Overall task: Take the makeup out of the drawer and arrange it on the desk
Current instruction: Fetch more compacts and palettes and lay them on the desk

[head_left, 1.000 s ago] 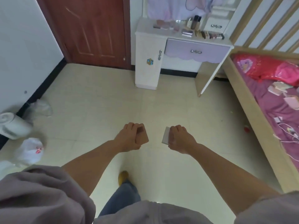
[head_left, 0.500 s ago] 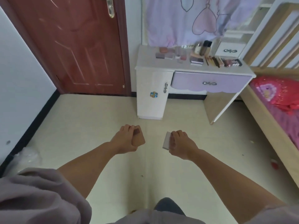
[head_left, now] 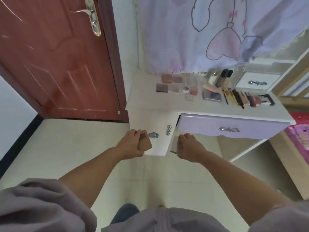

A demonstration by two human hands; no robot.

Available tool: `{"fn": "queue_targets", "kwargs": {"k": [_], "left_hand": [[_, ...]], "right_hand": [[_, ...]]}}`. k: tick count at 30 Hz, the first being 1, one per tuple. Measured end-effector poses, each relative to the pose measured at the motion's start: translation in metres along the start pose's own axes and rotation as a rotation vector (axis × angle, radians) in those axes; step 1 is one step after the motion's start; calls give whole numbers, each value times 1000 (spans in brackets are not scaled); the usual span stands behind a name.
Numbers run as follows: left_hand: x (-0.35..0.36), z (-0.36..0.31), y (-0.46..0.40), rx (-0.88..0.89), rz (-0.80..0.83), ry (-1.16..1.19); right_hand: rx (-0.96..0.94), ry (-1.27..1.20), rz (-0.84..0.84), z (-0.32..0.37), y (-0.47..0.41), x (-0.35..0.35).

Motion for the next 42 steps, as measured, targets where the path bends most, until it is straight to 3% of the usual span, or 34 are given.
{"fn": "queue_targets", "kwargs": {"k": [6,17,22,28,31,33,36,39,42], "left_hand": [[-27,16,-121,35,51,-26],[-61,85,-329,237,178,-215],[-58,91,-369,332,202,-253],[-51,96,-375,364,198,-207],[-47,104,-368,287,229,20],[-48,107,-361,85,184,286],[-54,110,-356,-199,116,544],[-53,112,-352,-375,253,836],[-51,116,-349,-529,314,1182]], "right_hand": [[1,-14,-5,-14,-120,-49],[117,-45,35,-14,-310,-67],[126,24,130,-16,-337,-66],[28,103,131,-20,-343,-70],[-27,135,87,-12,-345,-75],[-168,130,3,2,-355,-82],[-331,101,127,37,-376,-79],[-340,216,282,60,-390,-56],[-358,195,305,64,-394,-46]]}}
Point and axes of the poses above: each hand's wrist, its own y-axis away from the middle knuckle, its own x-axis out of the palm, z = x × y, the point moved 1 cm from there along -y, towards the middle knuckle, and after that the axes turned 14 degrees about -y, right-handed, at the moved point
